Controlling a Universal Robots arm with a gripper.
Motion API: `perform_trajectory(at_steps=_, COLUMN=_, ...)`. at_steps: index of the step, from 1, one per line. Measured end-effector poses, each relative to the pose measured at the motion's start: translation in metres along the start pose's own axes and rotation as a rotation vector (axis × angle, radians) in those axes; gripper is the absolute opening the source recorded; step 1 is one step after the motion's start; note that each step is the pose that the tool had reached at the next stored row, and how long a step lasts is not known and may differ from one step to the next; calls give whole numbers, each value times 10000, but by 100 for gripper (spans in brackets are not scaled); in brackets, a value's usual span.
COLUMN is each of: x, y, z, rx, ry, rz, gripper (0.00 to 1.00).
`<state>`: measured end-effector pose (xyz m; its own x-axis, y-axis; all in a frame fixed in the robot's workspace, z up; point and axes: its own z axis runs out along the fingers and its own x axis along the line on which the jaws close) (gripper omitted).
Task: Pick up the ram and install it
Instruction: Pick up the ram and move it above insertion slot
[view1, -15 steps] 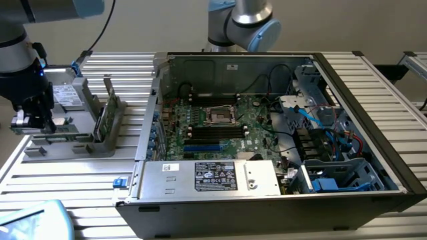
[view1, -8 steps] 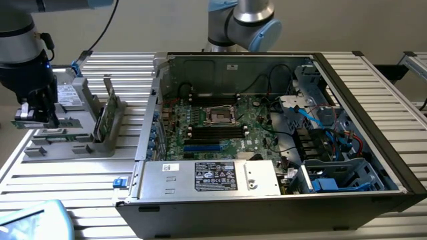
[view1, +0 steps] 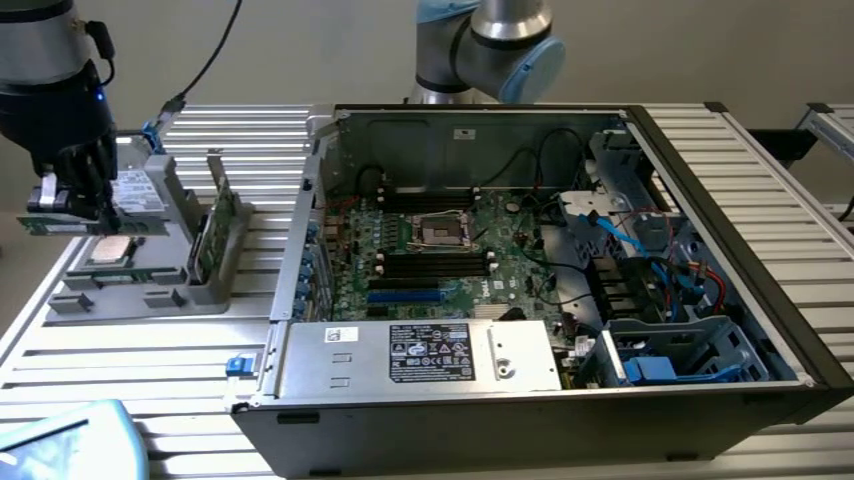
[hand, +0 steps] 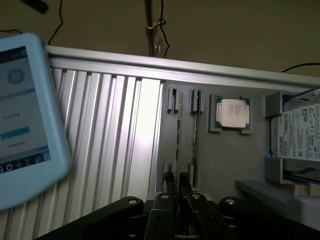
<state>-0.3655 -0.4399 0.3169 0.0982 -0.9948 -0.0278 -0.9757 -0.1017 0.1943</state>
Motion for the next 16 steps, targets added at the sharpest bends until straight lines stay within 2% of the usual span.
perform_trajectory(at_steps=5, x=6, y=-82, z=-248, rx=-83, ry=-8, rz=2, gripper=14)
perform_trajectory(at_steps=8, x=11, y=-141, z=-383, rx=-152, ry=-16, rz=2, gripper=14)
perform_trajectory(at_steps=12, x=22, y=-256, z=-525, rx=-246, ry=-25, rz=2, gripper=14)
perform_trajectory(at_steps=16, x=36, y=-406, z=-681, rx=-279, ry=-29, rz=2, gripper=14)
